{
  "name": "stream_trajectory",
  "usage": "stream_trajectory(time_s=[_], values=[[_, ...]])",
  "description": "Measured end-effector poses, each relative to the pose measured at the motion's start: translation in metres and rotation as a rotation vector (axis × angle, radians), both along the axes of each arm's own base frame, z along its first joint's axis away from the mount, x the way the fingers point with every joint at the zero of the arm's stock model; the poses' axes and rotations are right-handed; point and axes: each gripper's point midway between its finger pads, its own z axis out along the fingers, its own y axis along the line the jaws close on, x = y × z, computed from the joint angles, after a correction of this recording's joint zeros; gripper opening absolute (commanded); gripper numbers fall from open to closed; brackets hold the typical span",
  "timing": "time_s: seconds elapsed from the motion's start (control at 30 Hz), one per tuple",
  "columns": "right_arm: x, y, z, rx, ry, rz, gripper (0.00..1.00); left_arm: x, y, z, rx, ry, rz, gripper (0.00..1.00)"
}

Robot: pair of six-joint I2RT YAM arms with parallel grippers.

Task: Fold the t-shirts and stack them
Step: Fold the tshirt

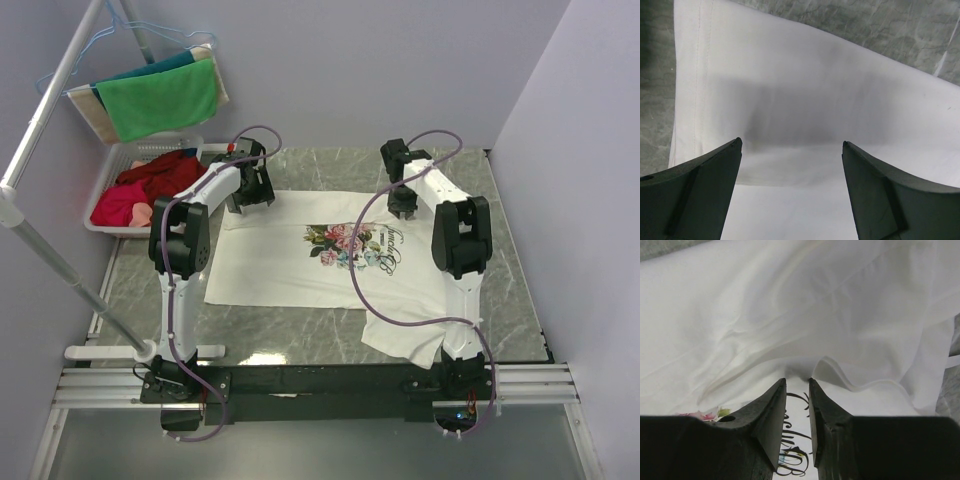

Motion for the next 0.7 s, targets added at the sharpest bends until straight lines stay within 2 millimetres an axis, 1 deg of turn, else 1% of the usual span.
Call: stream_trajectory(time_s=[0.13,0.3,0.43,0.53,0.7], values=[[-0.004,0.002,-0.005,0.018,0.017,-0.002,0.32,0.0,0.0,0.0,0.0,0.0,0.0,0.87],[-0.015,-0.001,-0.015,0.026,0.054,-0.02,0.31,-0.002,0.0,-0.002,0.002,0.006,0.0,0.87],[-0.018,-0.004,-0.02,0.034,0.068,-0.029,0.29,-0.002,0.0,-0.002,0.001,0.006,0.0,0.87],[-0.018,-0.005,-0.023,0.048,0.067,-0.035,0.28,-0.002,0.0,-0.002,0.001,0.007,0.0,0.87],[-0.011,-0.006,-0.023,0.065,0.043,-0.038,0.24,-0.002,0.001,-0.002,0.002,0.009,0.0,0.87]])
